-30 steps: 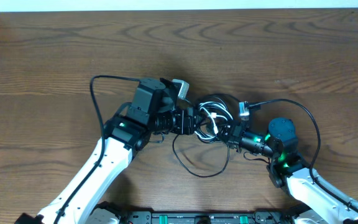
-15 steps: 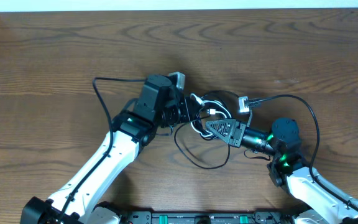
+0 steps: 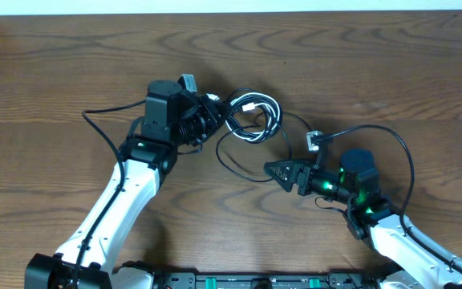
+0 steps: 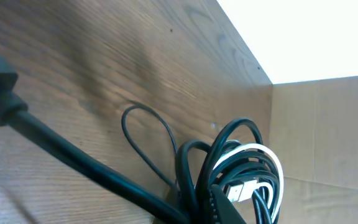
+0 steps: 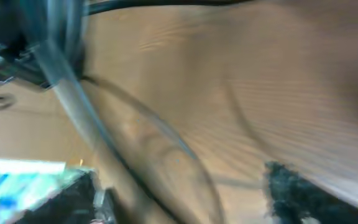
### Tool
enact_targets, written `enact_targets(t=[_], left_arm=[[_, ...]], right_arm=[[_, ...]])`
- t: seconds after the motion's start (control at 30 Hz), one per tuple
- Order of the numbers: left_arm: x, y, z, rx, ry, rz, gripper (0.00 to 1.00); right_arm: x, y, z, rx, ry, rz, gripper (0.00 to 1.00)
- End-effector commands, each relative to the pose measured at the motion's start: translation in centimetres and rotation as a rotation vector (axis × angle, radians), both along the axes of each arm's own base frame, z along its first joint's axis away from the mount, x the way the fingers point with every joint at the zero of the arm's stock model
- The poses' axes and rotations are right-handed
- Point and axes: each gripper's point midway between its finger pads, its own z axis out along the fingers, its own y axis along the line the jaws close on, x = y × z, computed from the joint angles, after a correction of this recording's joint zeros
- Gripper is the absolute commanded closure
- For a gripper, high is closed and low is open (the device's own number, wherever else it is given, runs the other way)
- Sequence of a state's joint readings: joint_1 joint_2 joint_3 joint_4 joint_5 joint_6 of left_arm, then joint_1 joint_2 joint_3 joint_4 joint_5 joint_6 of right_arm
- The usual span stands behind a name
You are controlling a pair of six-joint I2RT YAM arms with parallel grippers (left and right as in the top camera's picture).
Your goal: Untangle cables
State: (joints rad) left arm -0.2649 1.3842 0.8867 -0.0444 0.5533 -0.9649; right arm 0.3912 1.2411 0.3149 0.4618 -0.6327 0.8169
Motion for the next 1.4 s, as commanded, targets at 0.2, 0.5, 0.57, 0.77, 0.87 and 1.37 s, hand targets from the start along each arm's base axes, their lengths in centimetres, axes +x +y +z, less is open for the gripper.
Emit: enact_targets(t=[0.2,0.5,0.57,0.77,0.87,1.37], left_arm=[[1.0,0.5,0.9,0.261,-0.301,-0.170,0.92],[1.9,0.0,1.7,0.307,-0.365,-0.124,0.92],[1.4,-1.8,2.4,0.291,-0.403,-0.159,0.93],[-0.1,-5.8,2.8,0.367,-0.484,-0.189,0.93],[-0.7,-6.8,2.8,0.402,-0.500,-0.182,0.93],[-2.7,-8.3,5.0,0.387,-0.572,-0.234,0.92]], right_arm=[[-0.1,0.6,4.3,0.108,-0.098,0.033,0.27],[-2.1,1.1,9.7,0.309,-0.035,0.054,0.30],[-1.5,1.0,9.5,0.332,0.024,-0.004,0.42],[-0.1,0.7,8.8,0.397,0.164,-0.138,0.61],[0.8,0.2,8.4,0.399,0.170,-0.198,0.66],[3.8,-1.6,3.2,0.385,0.369,-0.452,0.72]])
